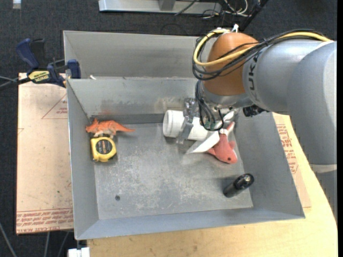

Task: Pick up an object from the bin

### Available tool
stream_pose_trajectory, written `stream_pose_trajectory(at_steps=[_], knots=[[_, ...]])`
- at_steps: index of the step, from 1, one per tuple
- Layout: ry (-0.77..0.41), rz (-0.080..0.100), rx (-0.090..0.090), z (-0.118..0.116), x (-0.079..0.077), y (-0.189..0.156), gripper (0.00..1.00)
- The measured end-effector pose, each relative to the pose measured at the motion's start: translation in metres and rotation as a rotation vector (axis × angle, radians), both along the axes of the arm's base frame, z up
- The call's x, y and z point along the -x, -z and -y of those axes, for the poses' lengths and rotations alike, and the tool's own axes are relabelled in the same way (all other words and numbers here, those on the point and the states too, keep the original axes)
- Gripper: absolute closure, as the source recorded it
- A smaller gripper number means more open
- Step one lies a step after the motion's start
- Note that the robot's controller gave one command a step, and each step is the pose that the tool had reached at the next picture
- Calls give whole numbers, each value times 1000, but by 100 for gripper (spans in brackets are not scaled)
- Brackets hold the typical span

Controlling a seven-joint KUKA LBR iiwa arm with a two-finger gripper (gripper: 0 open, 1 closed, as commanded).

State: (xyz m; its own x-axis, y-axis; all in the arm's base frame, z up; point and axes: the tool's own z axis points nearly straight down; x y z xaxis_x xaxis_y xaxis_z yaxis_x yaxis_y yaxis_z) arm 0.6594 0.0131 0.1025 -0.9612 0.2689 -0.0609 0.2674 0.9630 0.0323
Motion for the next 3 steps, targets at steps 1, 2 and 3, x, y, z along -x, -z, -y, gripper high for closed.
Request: stream_pose_trajectory(at_steps=[1,2,3], knots=[[-2,-9,0,7,7,-10,100],[-1,-3,0,8,13,-59,100],[19,-1,-1,-12,9,-93,100]])
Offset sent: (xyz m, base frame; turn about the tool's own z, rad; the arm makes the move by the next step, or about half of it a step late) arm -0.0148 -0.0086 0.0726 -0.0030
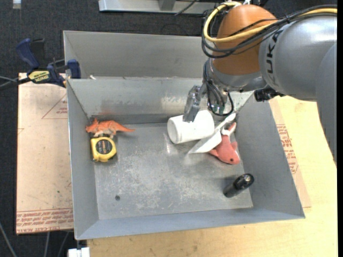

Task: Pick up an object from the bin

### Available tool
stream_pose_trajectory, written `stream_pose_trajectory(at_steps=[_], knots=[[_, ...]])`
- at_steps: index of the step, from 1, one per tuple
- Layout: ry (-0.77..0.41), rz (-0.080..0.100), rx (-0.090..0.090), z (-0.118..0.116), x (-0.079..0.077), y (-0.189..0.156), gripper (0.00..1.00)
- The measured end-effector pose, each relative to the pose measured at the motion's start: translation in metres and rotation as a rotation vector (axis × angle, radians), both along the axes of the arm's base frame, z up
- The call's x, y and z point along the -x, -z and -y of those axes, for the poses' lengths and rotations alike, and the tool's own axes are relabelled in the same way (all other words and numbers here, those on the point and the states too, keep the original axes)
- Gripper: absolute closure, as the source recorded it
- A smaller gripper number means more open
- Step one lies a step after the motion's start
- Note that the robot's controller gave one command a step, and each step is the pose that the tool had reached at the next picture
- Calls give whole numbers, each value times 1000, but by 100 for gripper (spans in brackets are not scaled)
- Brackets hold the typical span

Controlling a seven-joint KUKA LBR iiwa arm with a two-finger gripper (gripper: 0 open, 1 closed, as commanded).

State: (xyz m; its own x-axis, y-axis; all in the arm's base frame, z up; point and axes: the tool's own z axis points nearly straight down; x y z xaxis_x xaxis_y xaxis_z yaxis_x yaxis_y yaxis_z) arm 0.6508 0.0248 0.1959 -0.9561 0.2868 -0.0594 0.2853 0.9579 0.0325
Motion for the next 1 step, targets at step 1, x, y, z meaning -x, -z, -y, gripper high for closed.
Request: stream_pose_trajectory(at_steps=[1], knots=[[-74,0,4,-29,44,-7,100]])
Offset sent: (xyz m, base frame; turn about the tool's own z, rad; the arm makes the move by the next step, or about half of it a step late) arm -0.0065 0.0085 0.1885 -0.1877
